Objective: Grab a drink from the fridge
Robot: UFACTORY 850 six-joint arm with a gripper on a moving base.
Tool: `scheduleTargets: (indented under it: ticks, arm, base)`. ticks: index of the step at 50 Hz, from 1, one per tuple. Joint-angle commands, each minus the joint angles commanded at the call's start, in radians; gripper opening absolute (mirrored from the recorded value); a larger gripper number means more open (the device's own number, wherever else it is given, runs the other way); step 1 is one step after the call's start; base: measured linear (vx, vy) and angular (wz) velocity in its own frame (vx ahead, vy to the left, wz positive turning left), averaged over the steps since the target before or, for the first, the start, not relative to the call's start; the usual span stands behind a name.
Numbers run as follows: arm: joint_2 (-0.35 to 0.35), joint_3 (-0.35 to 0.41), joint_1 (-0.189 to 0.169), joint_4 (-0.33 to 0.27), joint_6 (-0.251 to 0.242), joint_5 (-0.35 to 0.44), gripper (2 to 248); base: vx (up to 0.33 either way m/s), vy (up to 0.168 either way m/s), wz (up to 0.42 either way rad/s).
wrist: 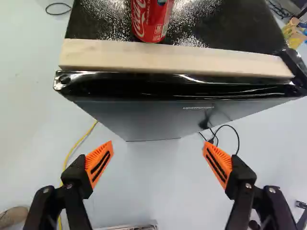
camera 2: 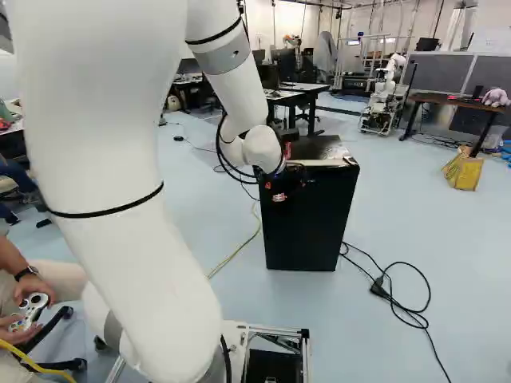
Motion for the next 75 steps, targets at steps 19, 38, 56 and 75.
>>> scheduleTargets:
  ticks: [19,38,56,75]
  arm:
    - [0.098,0.107,-0.001,0.038,0.0,0.15,247]
    - [0.194,0.205,0.025,0.095,0.0,0.312,247]
    - [0.265,0.274,0.066,0.159,0.0,0.459,247]
    - [0.283,0.29,0.099,0.259,0.0,0.531,247]
  base:
    - [0.0,0.0,0.0]
    - [0.0,0.0,0.0]
    - [0.0,0.0,0.0]
    - [0.0,0.0,0.0]
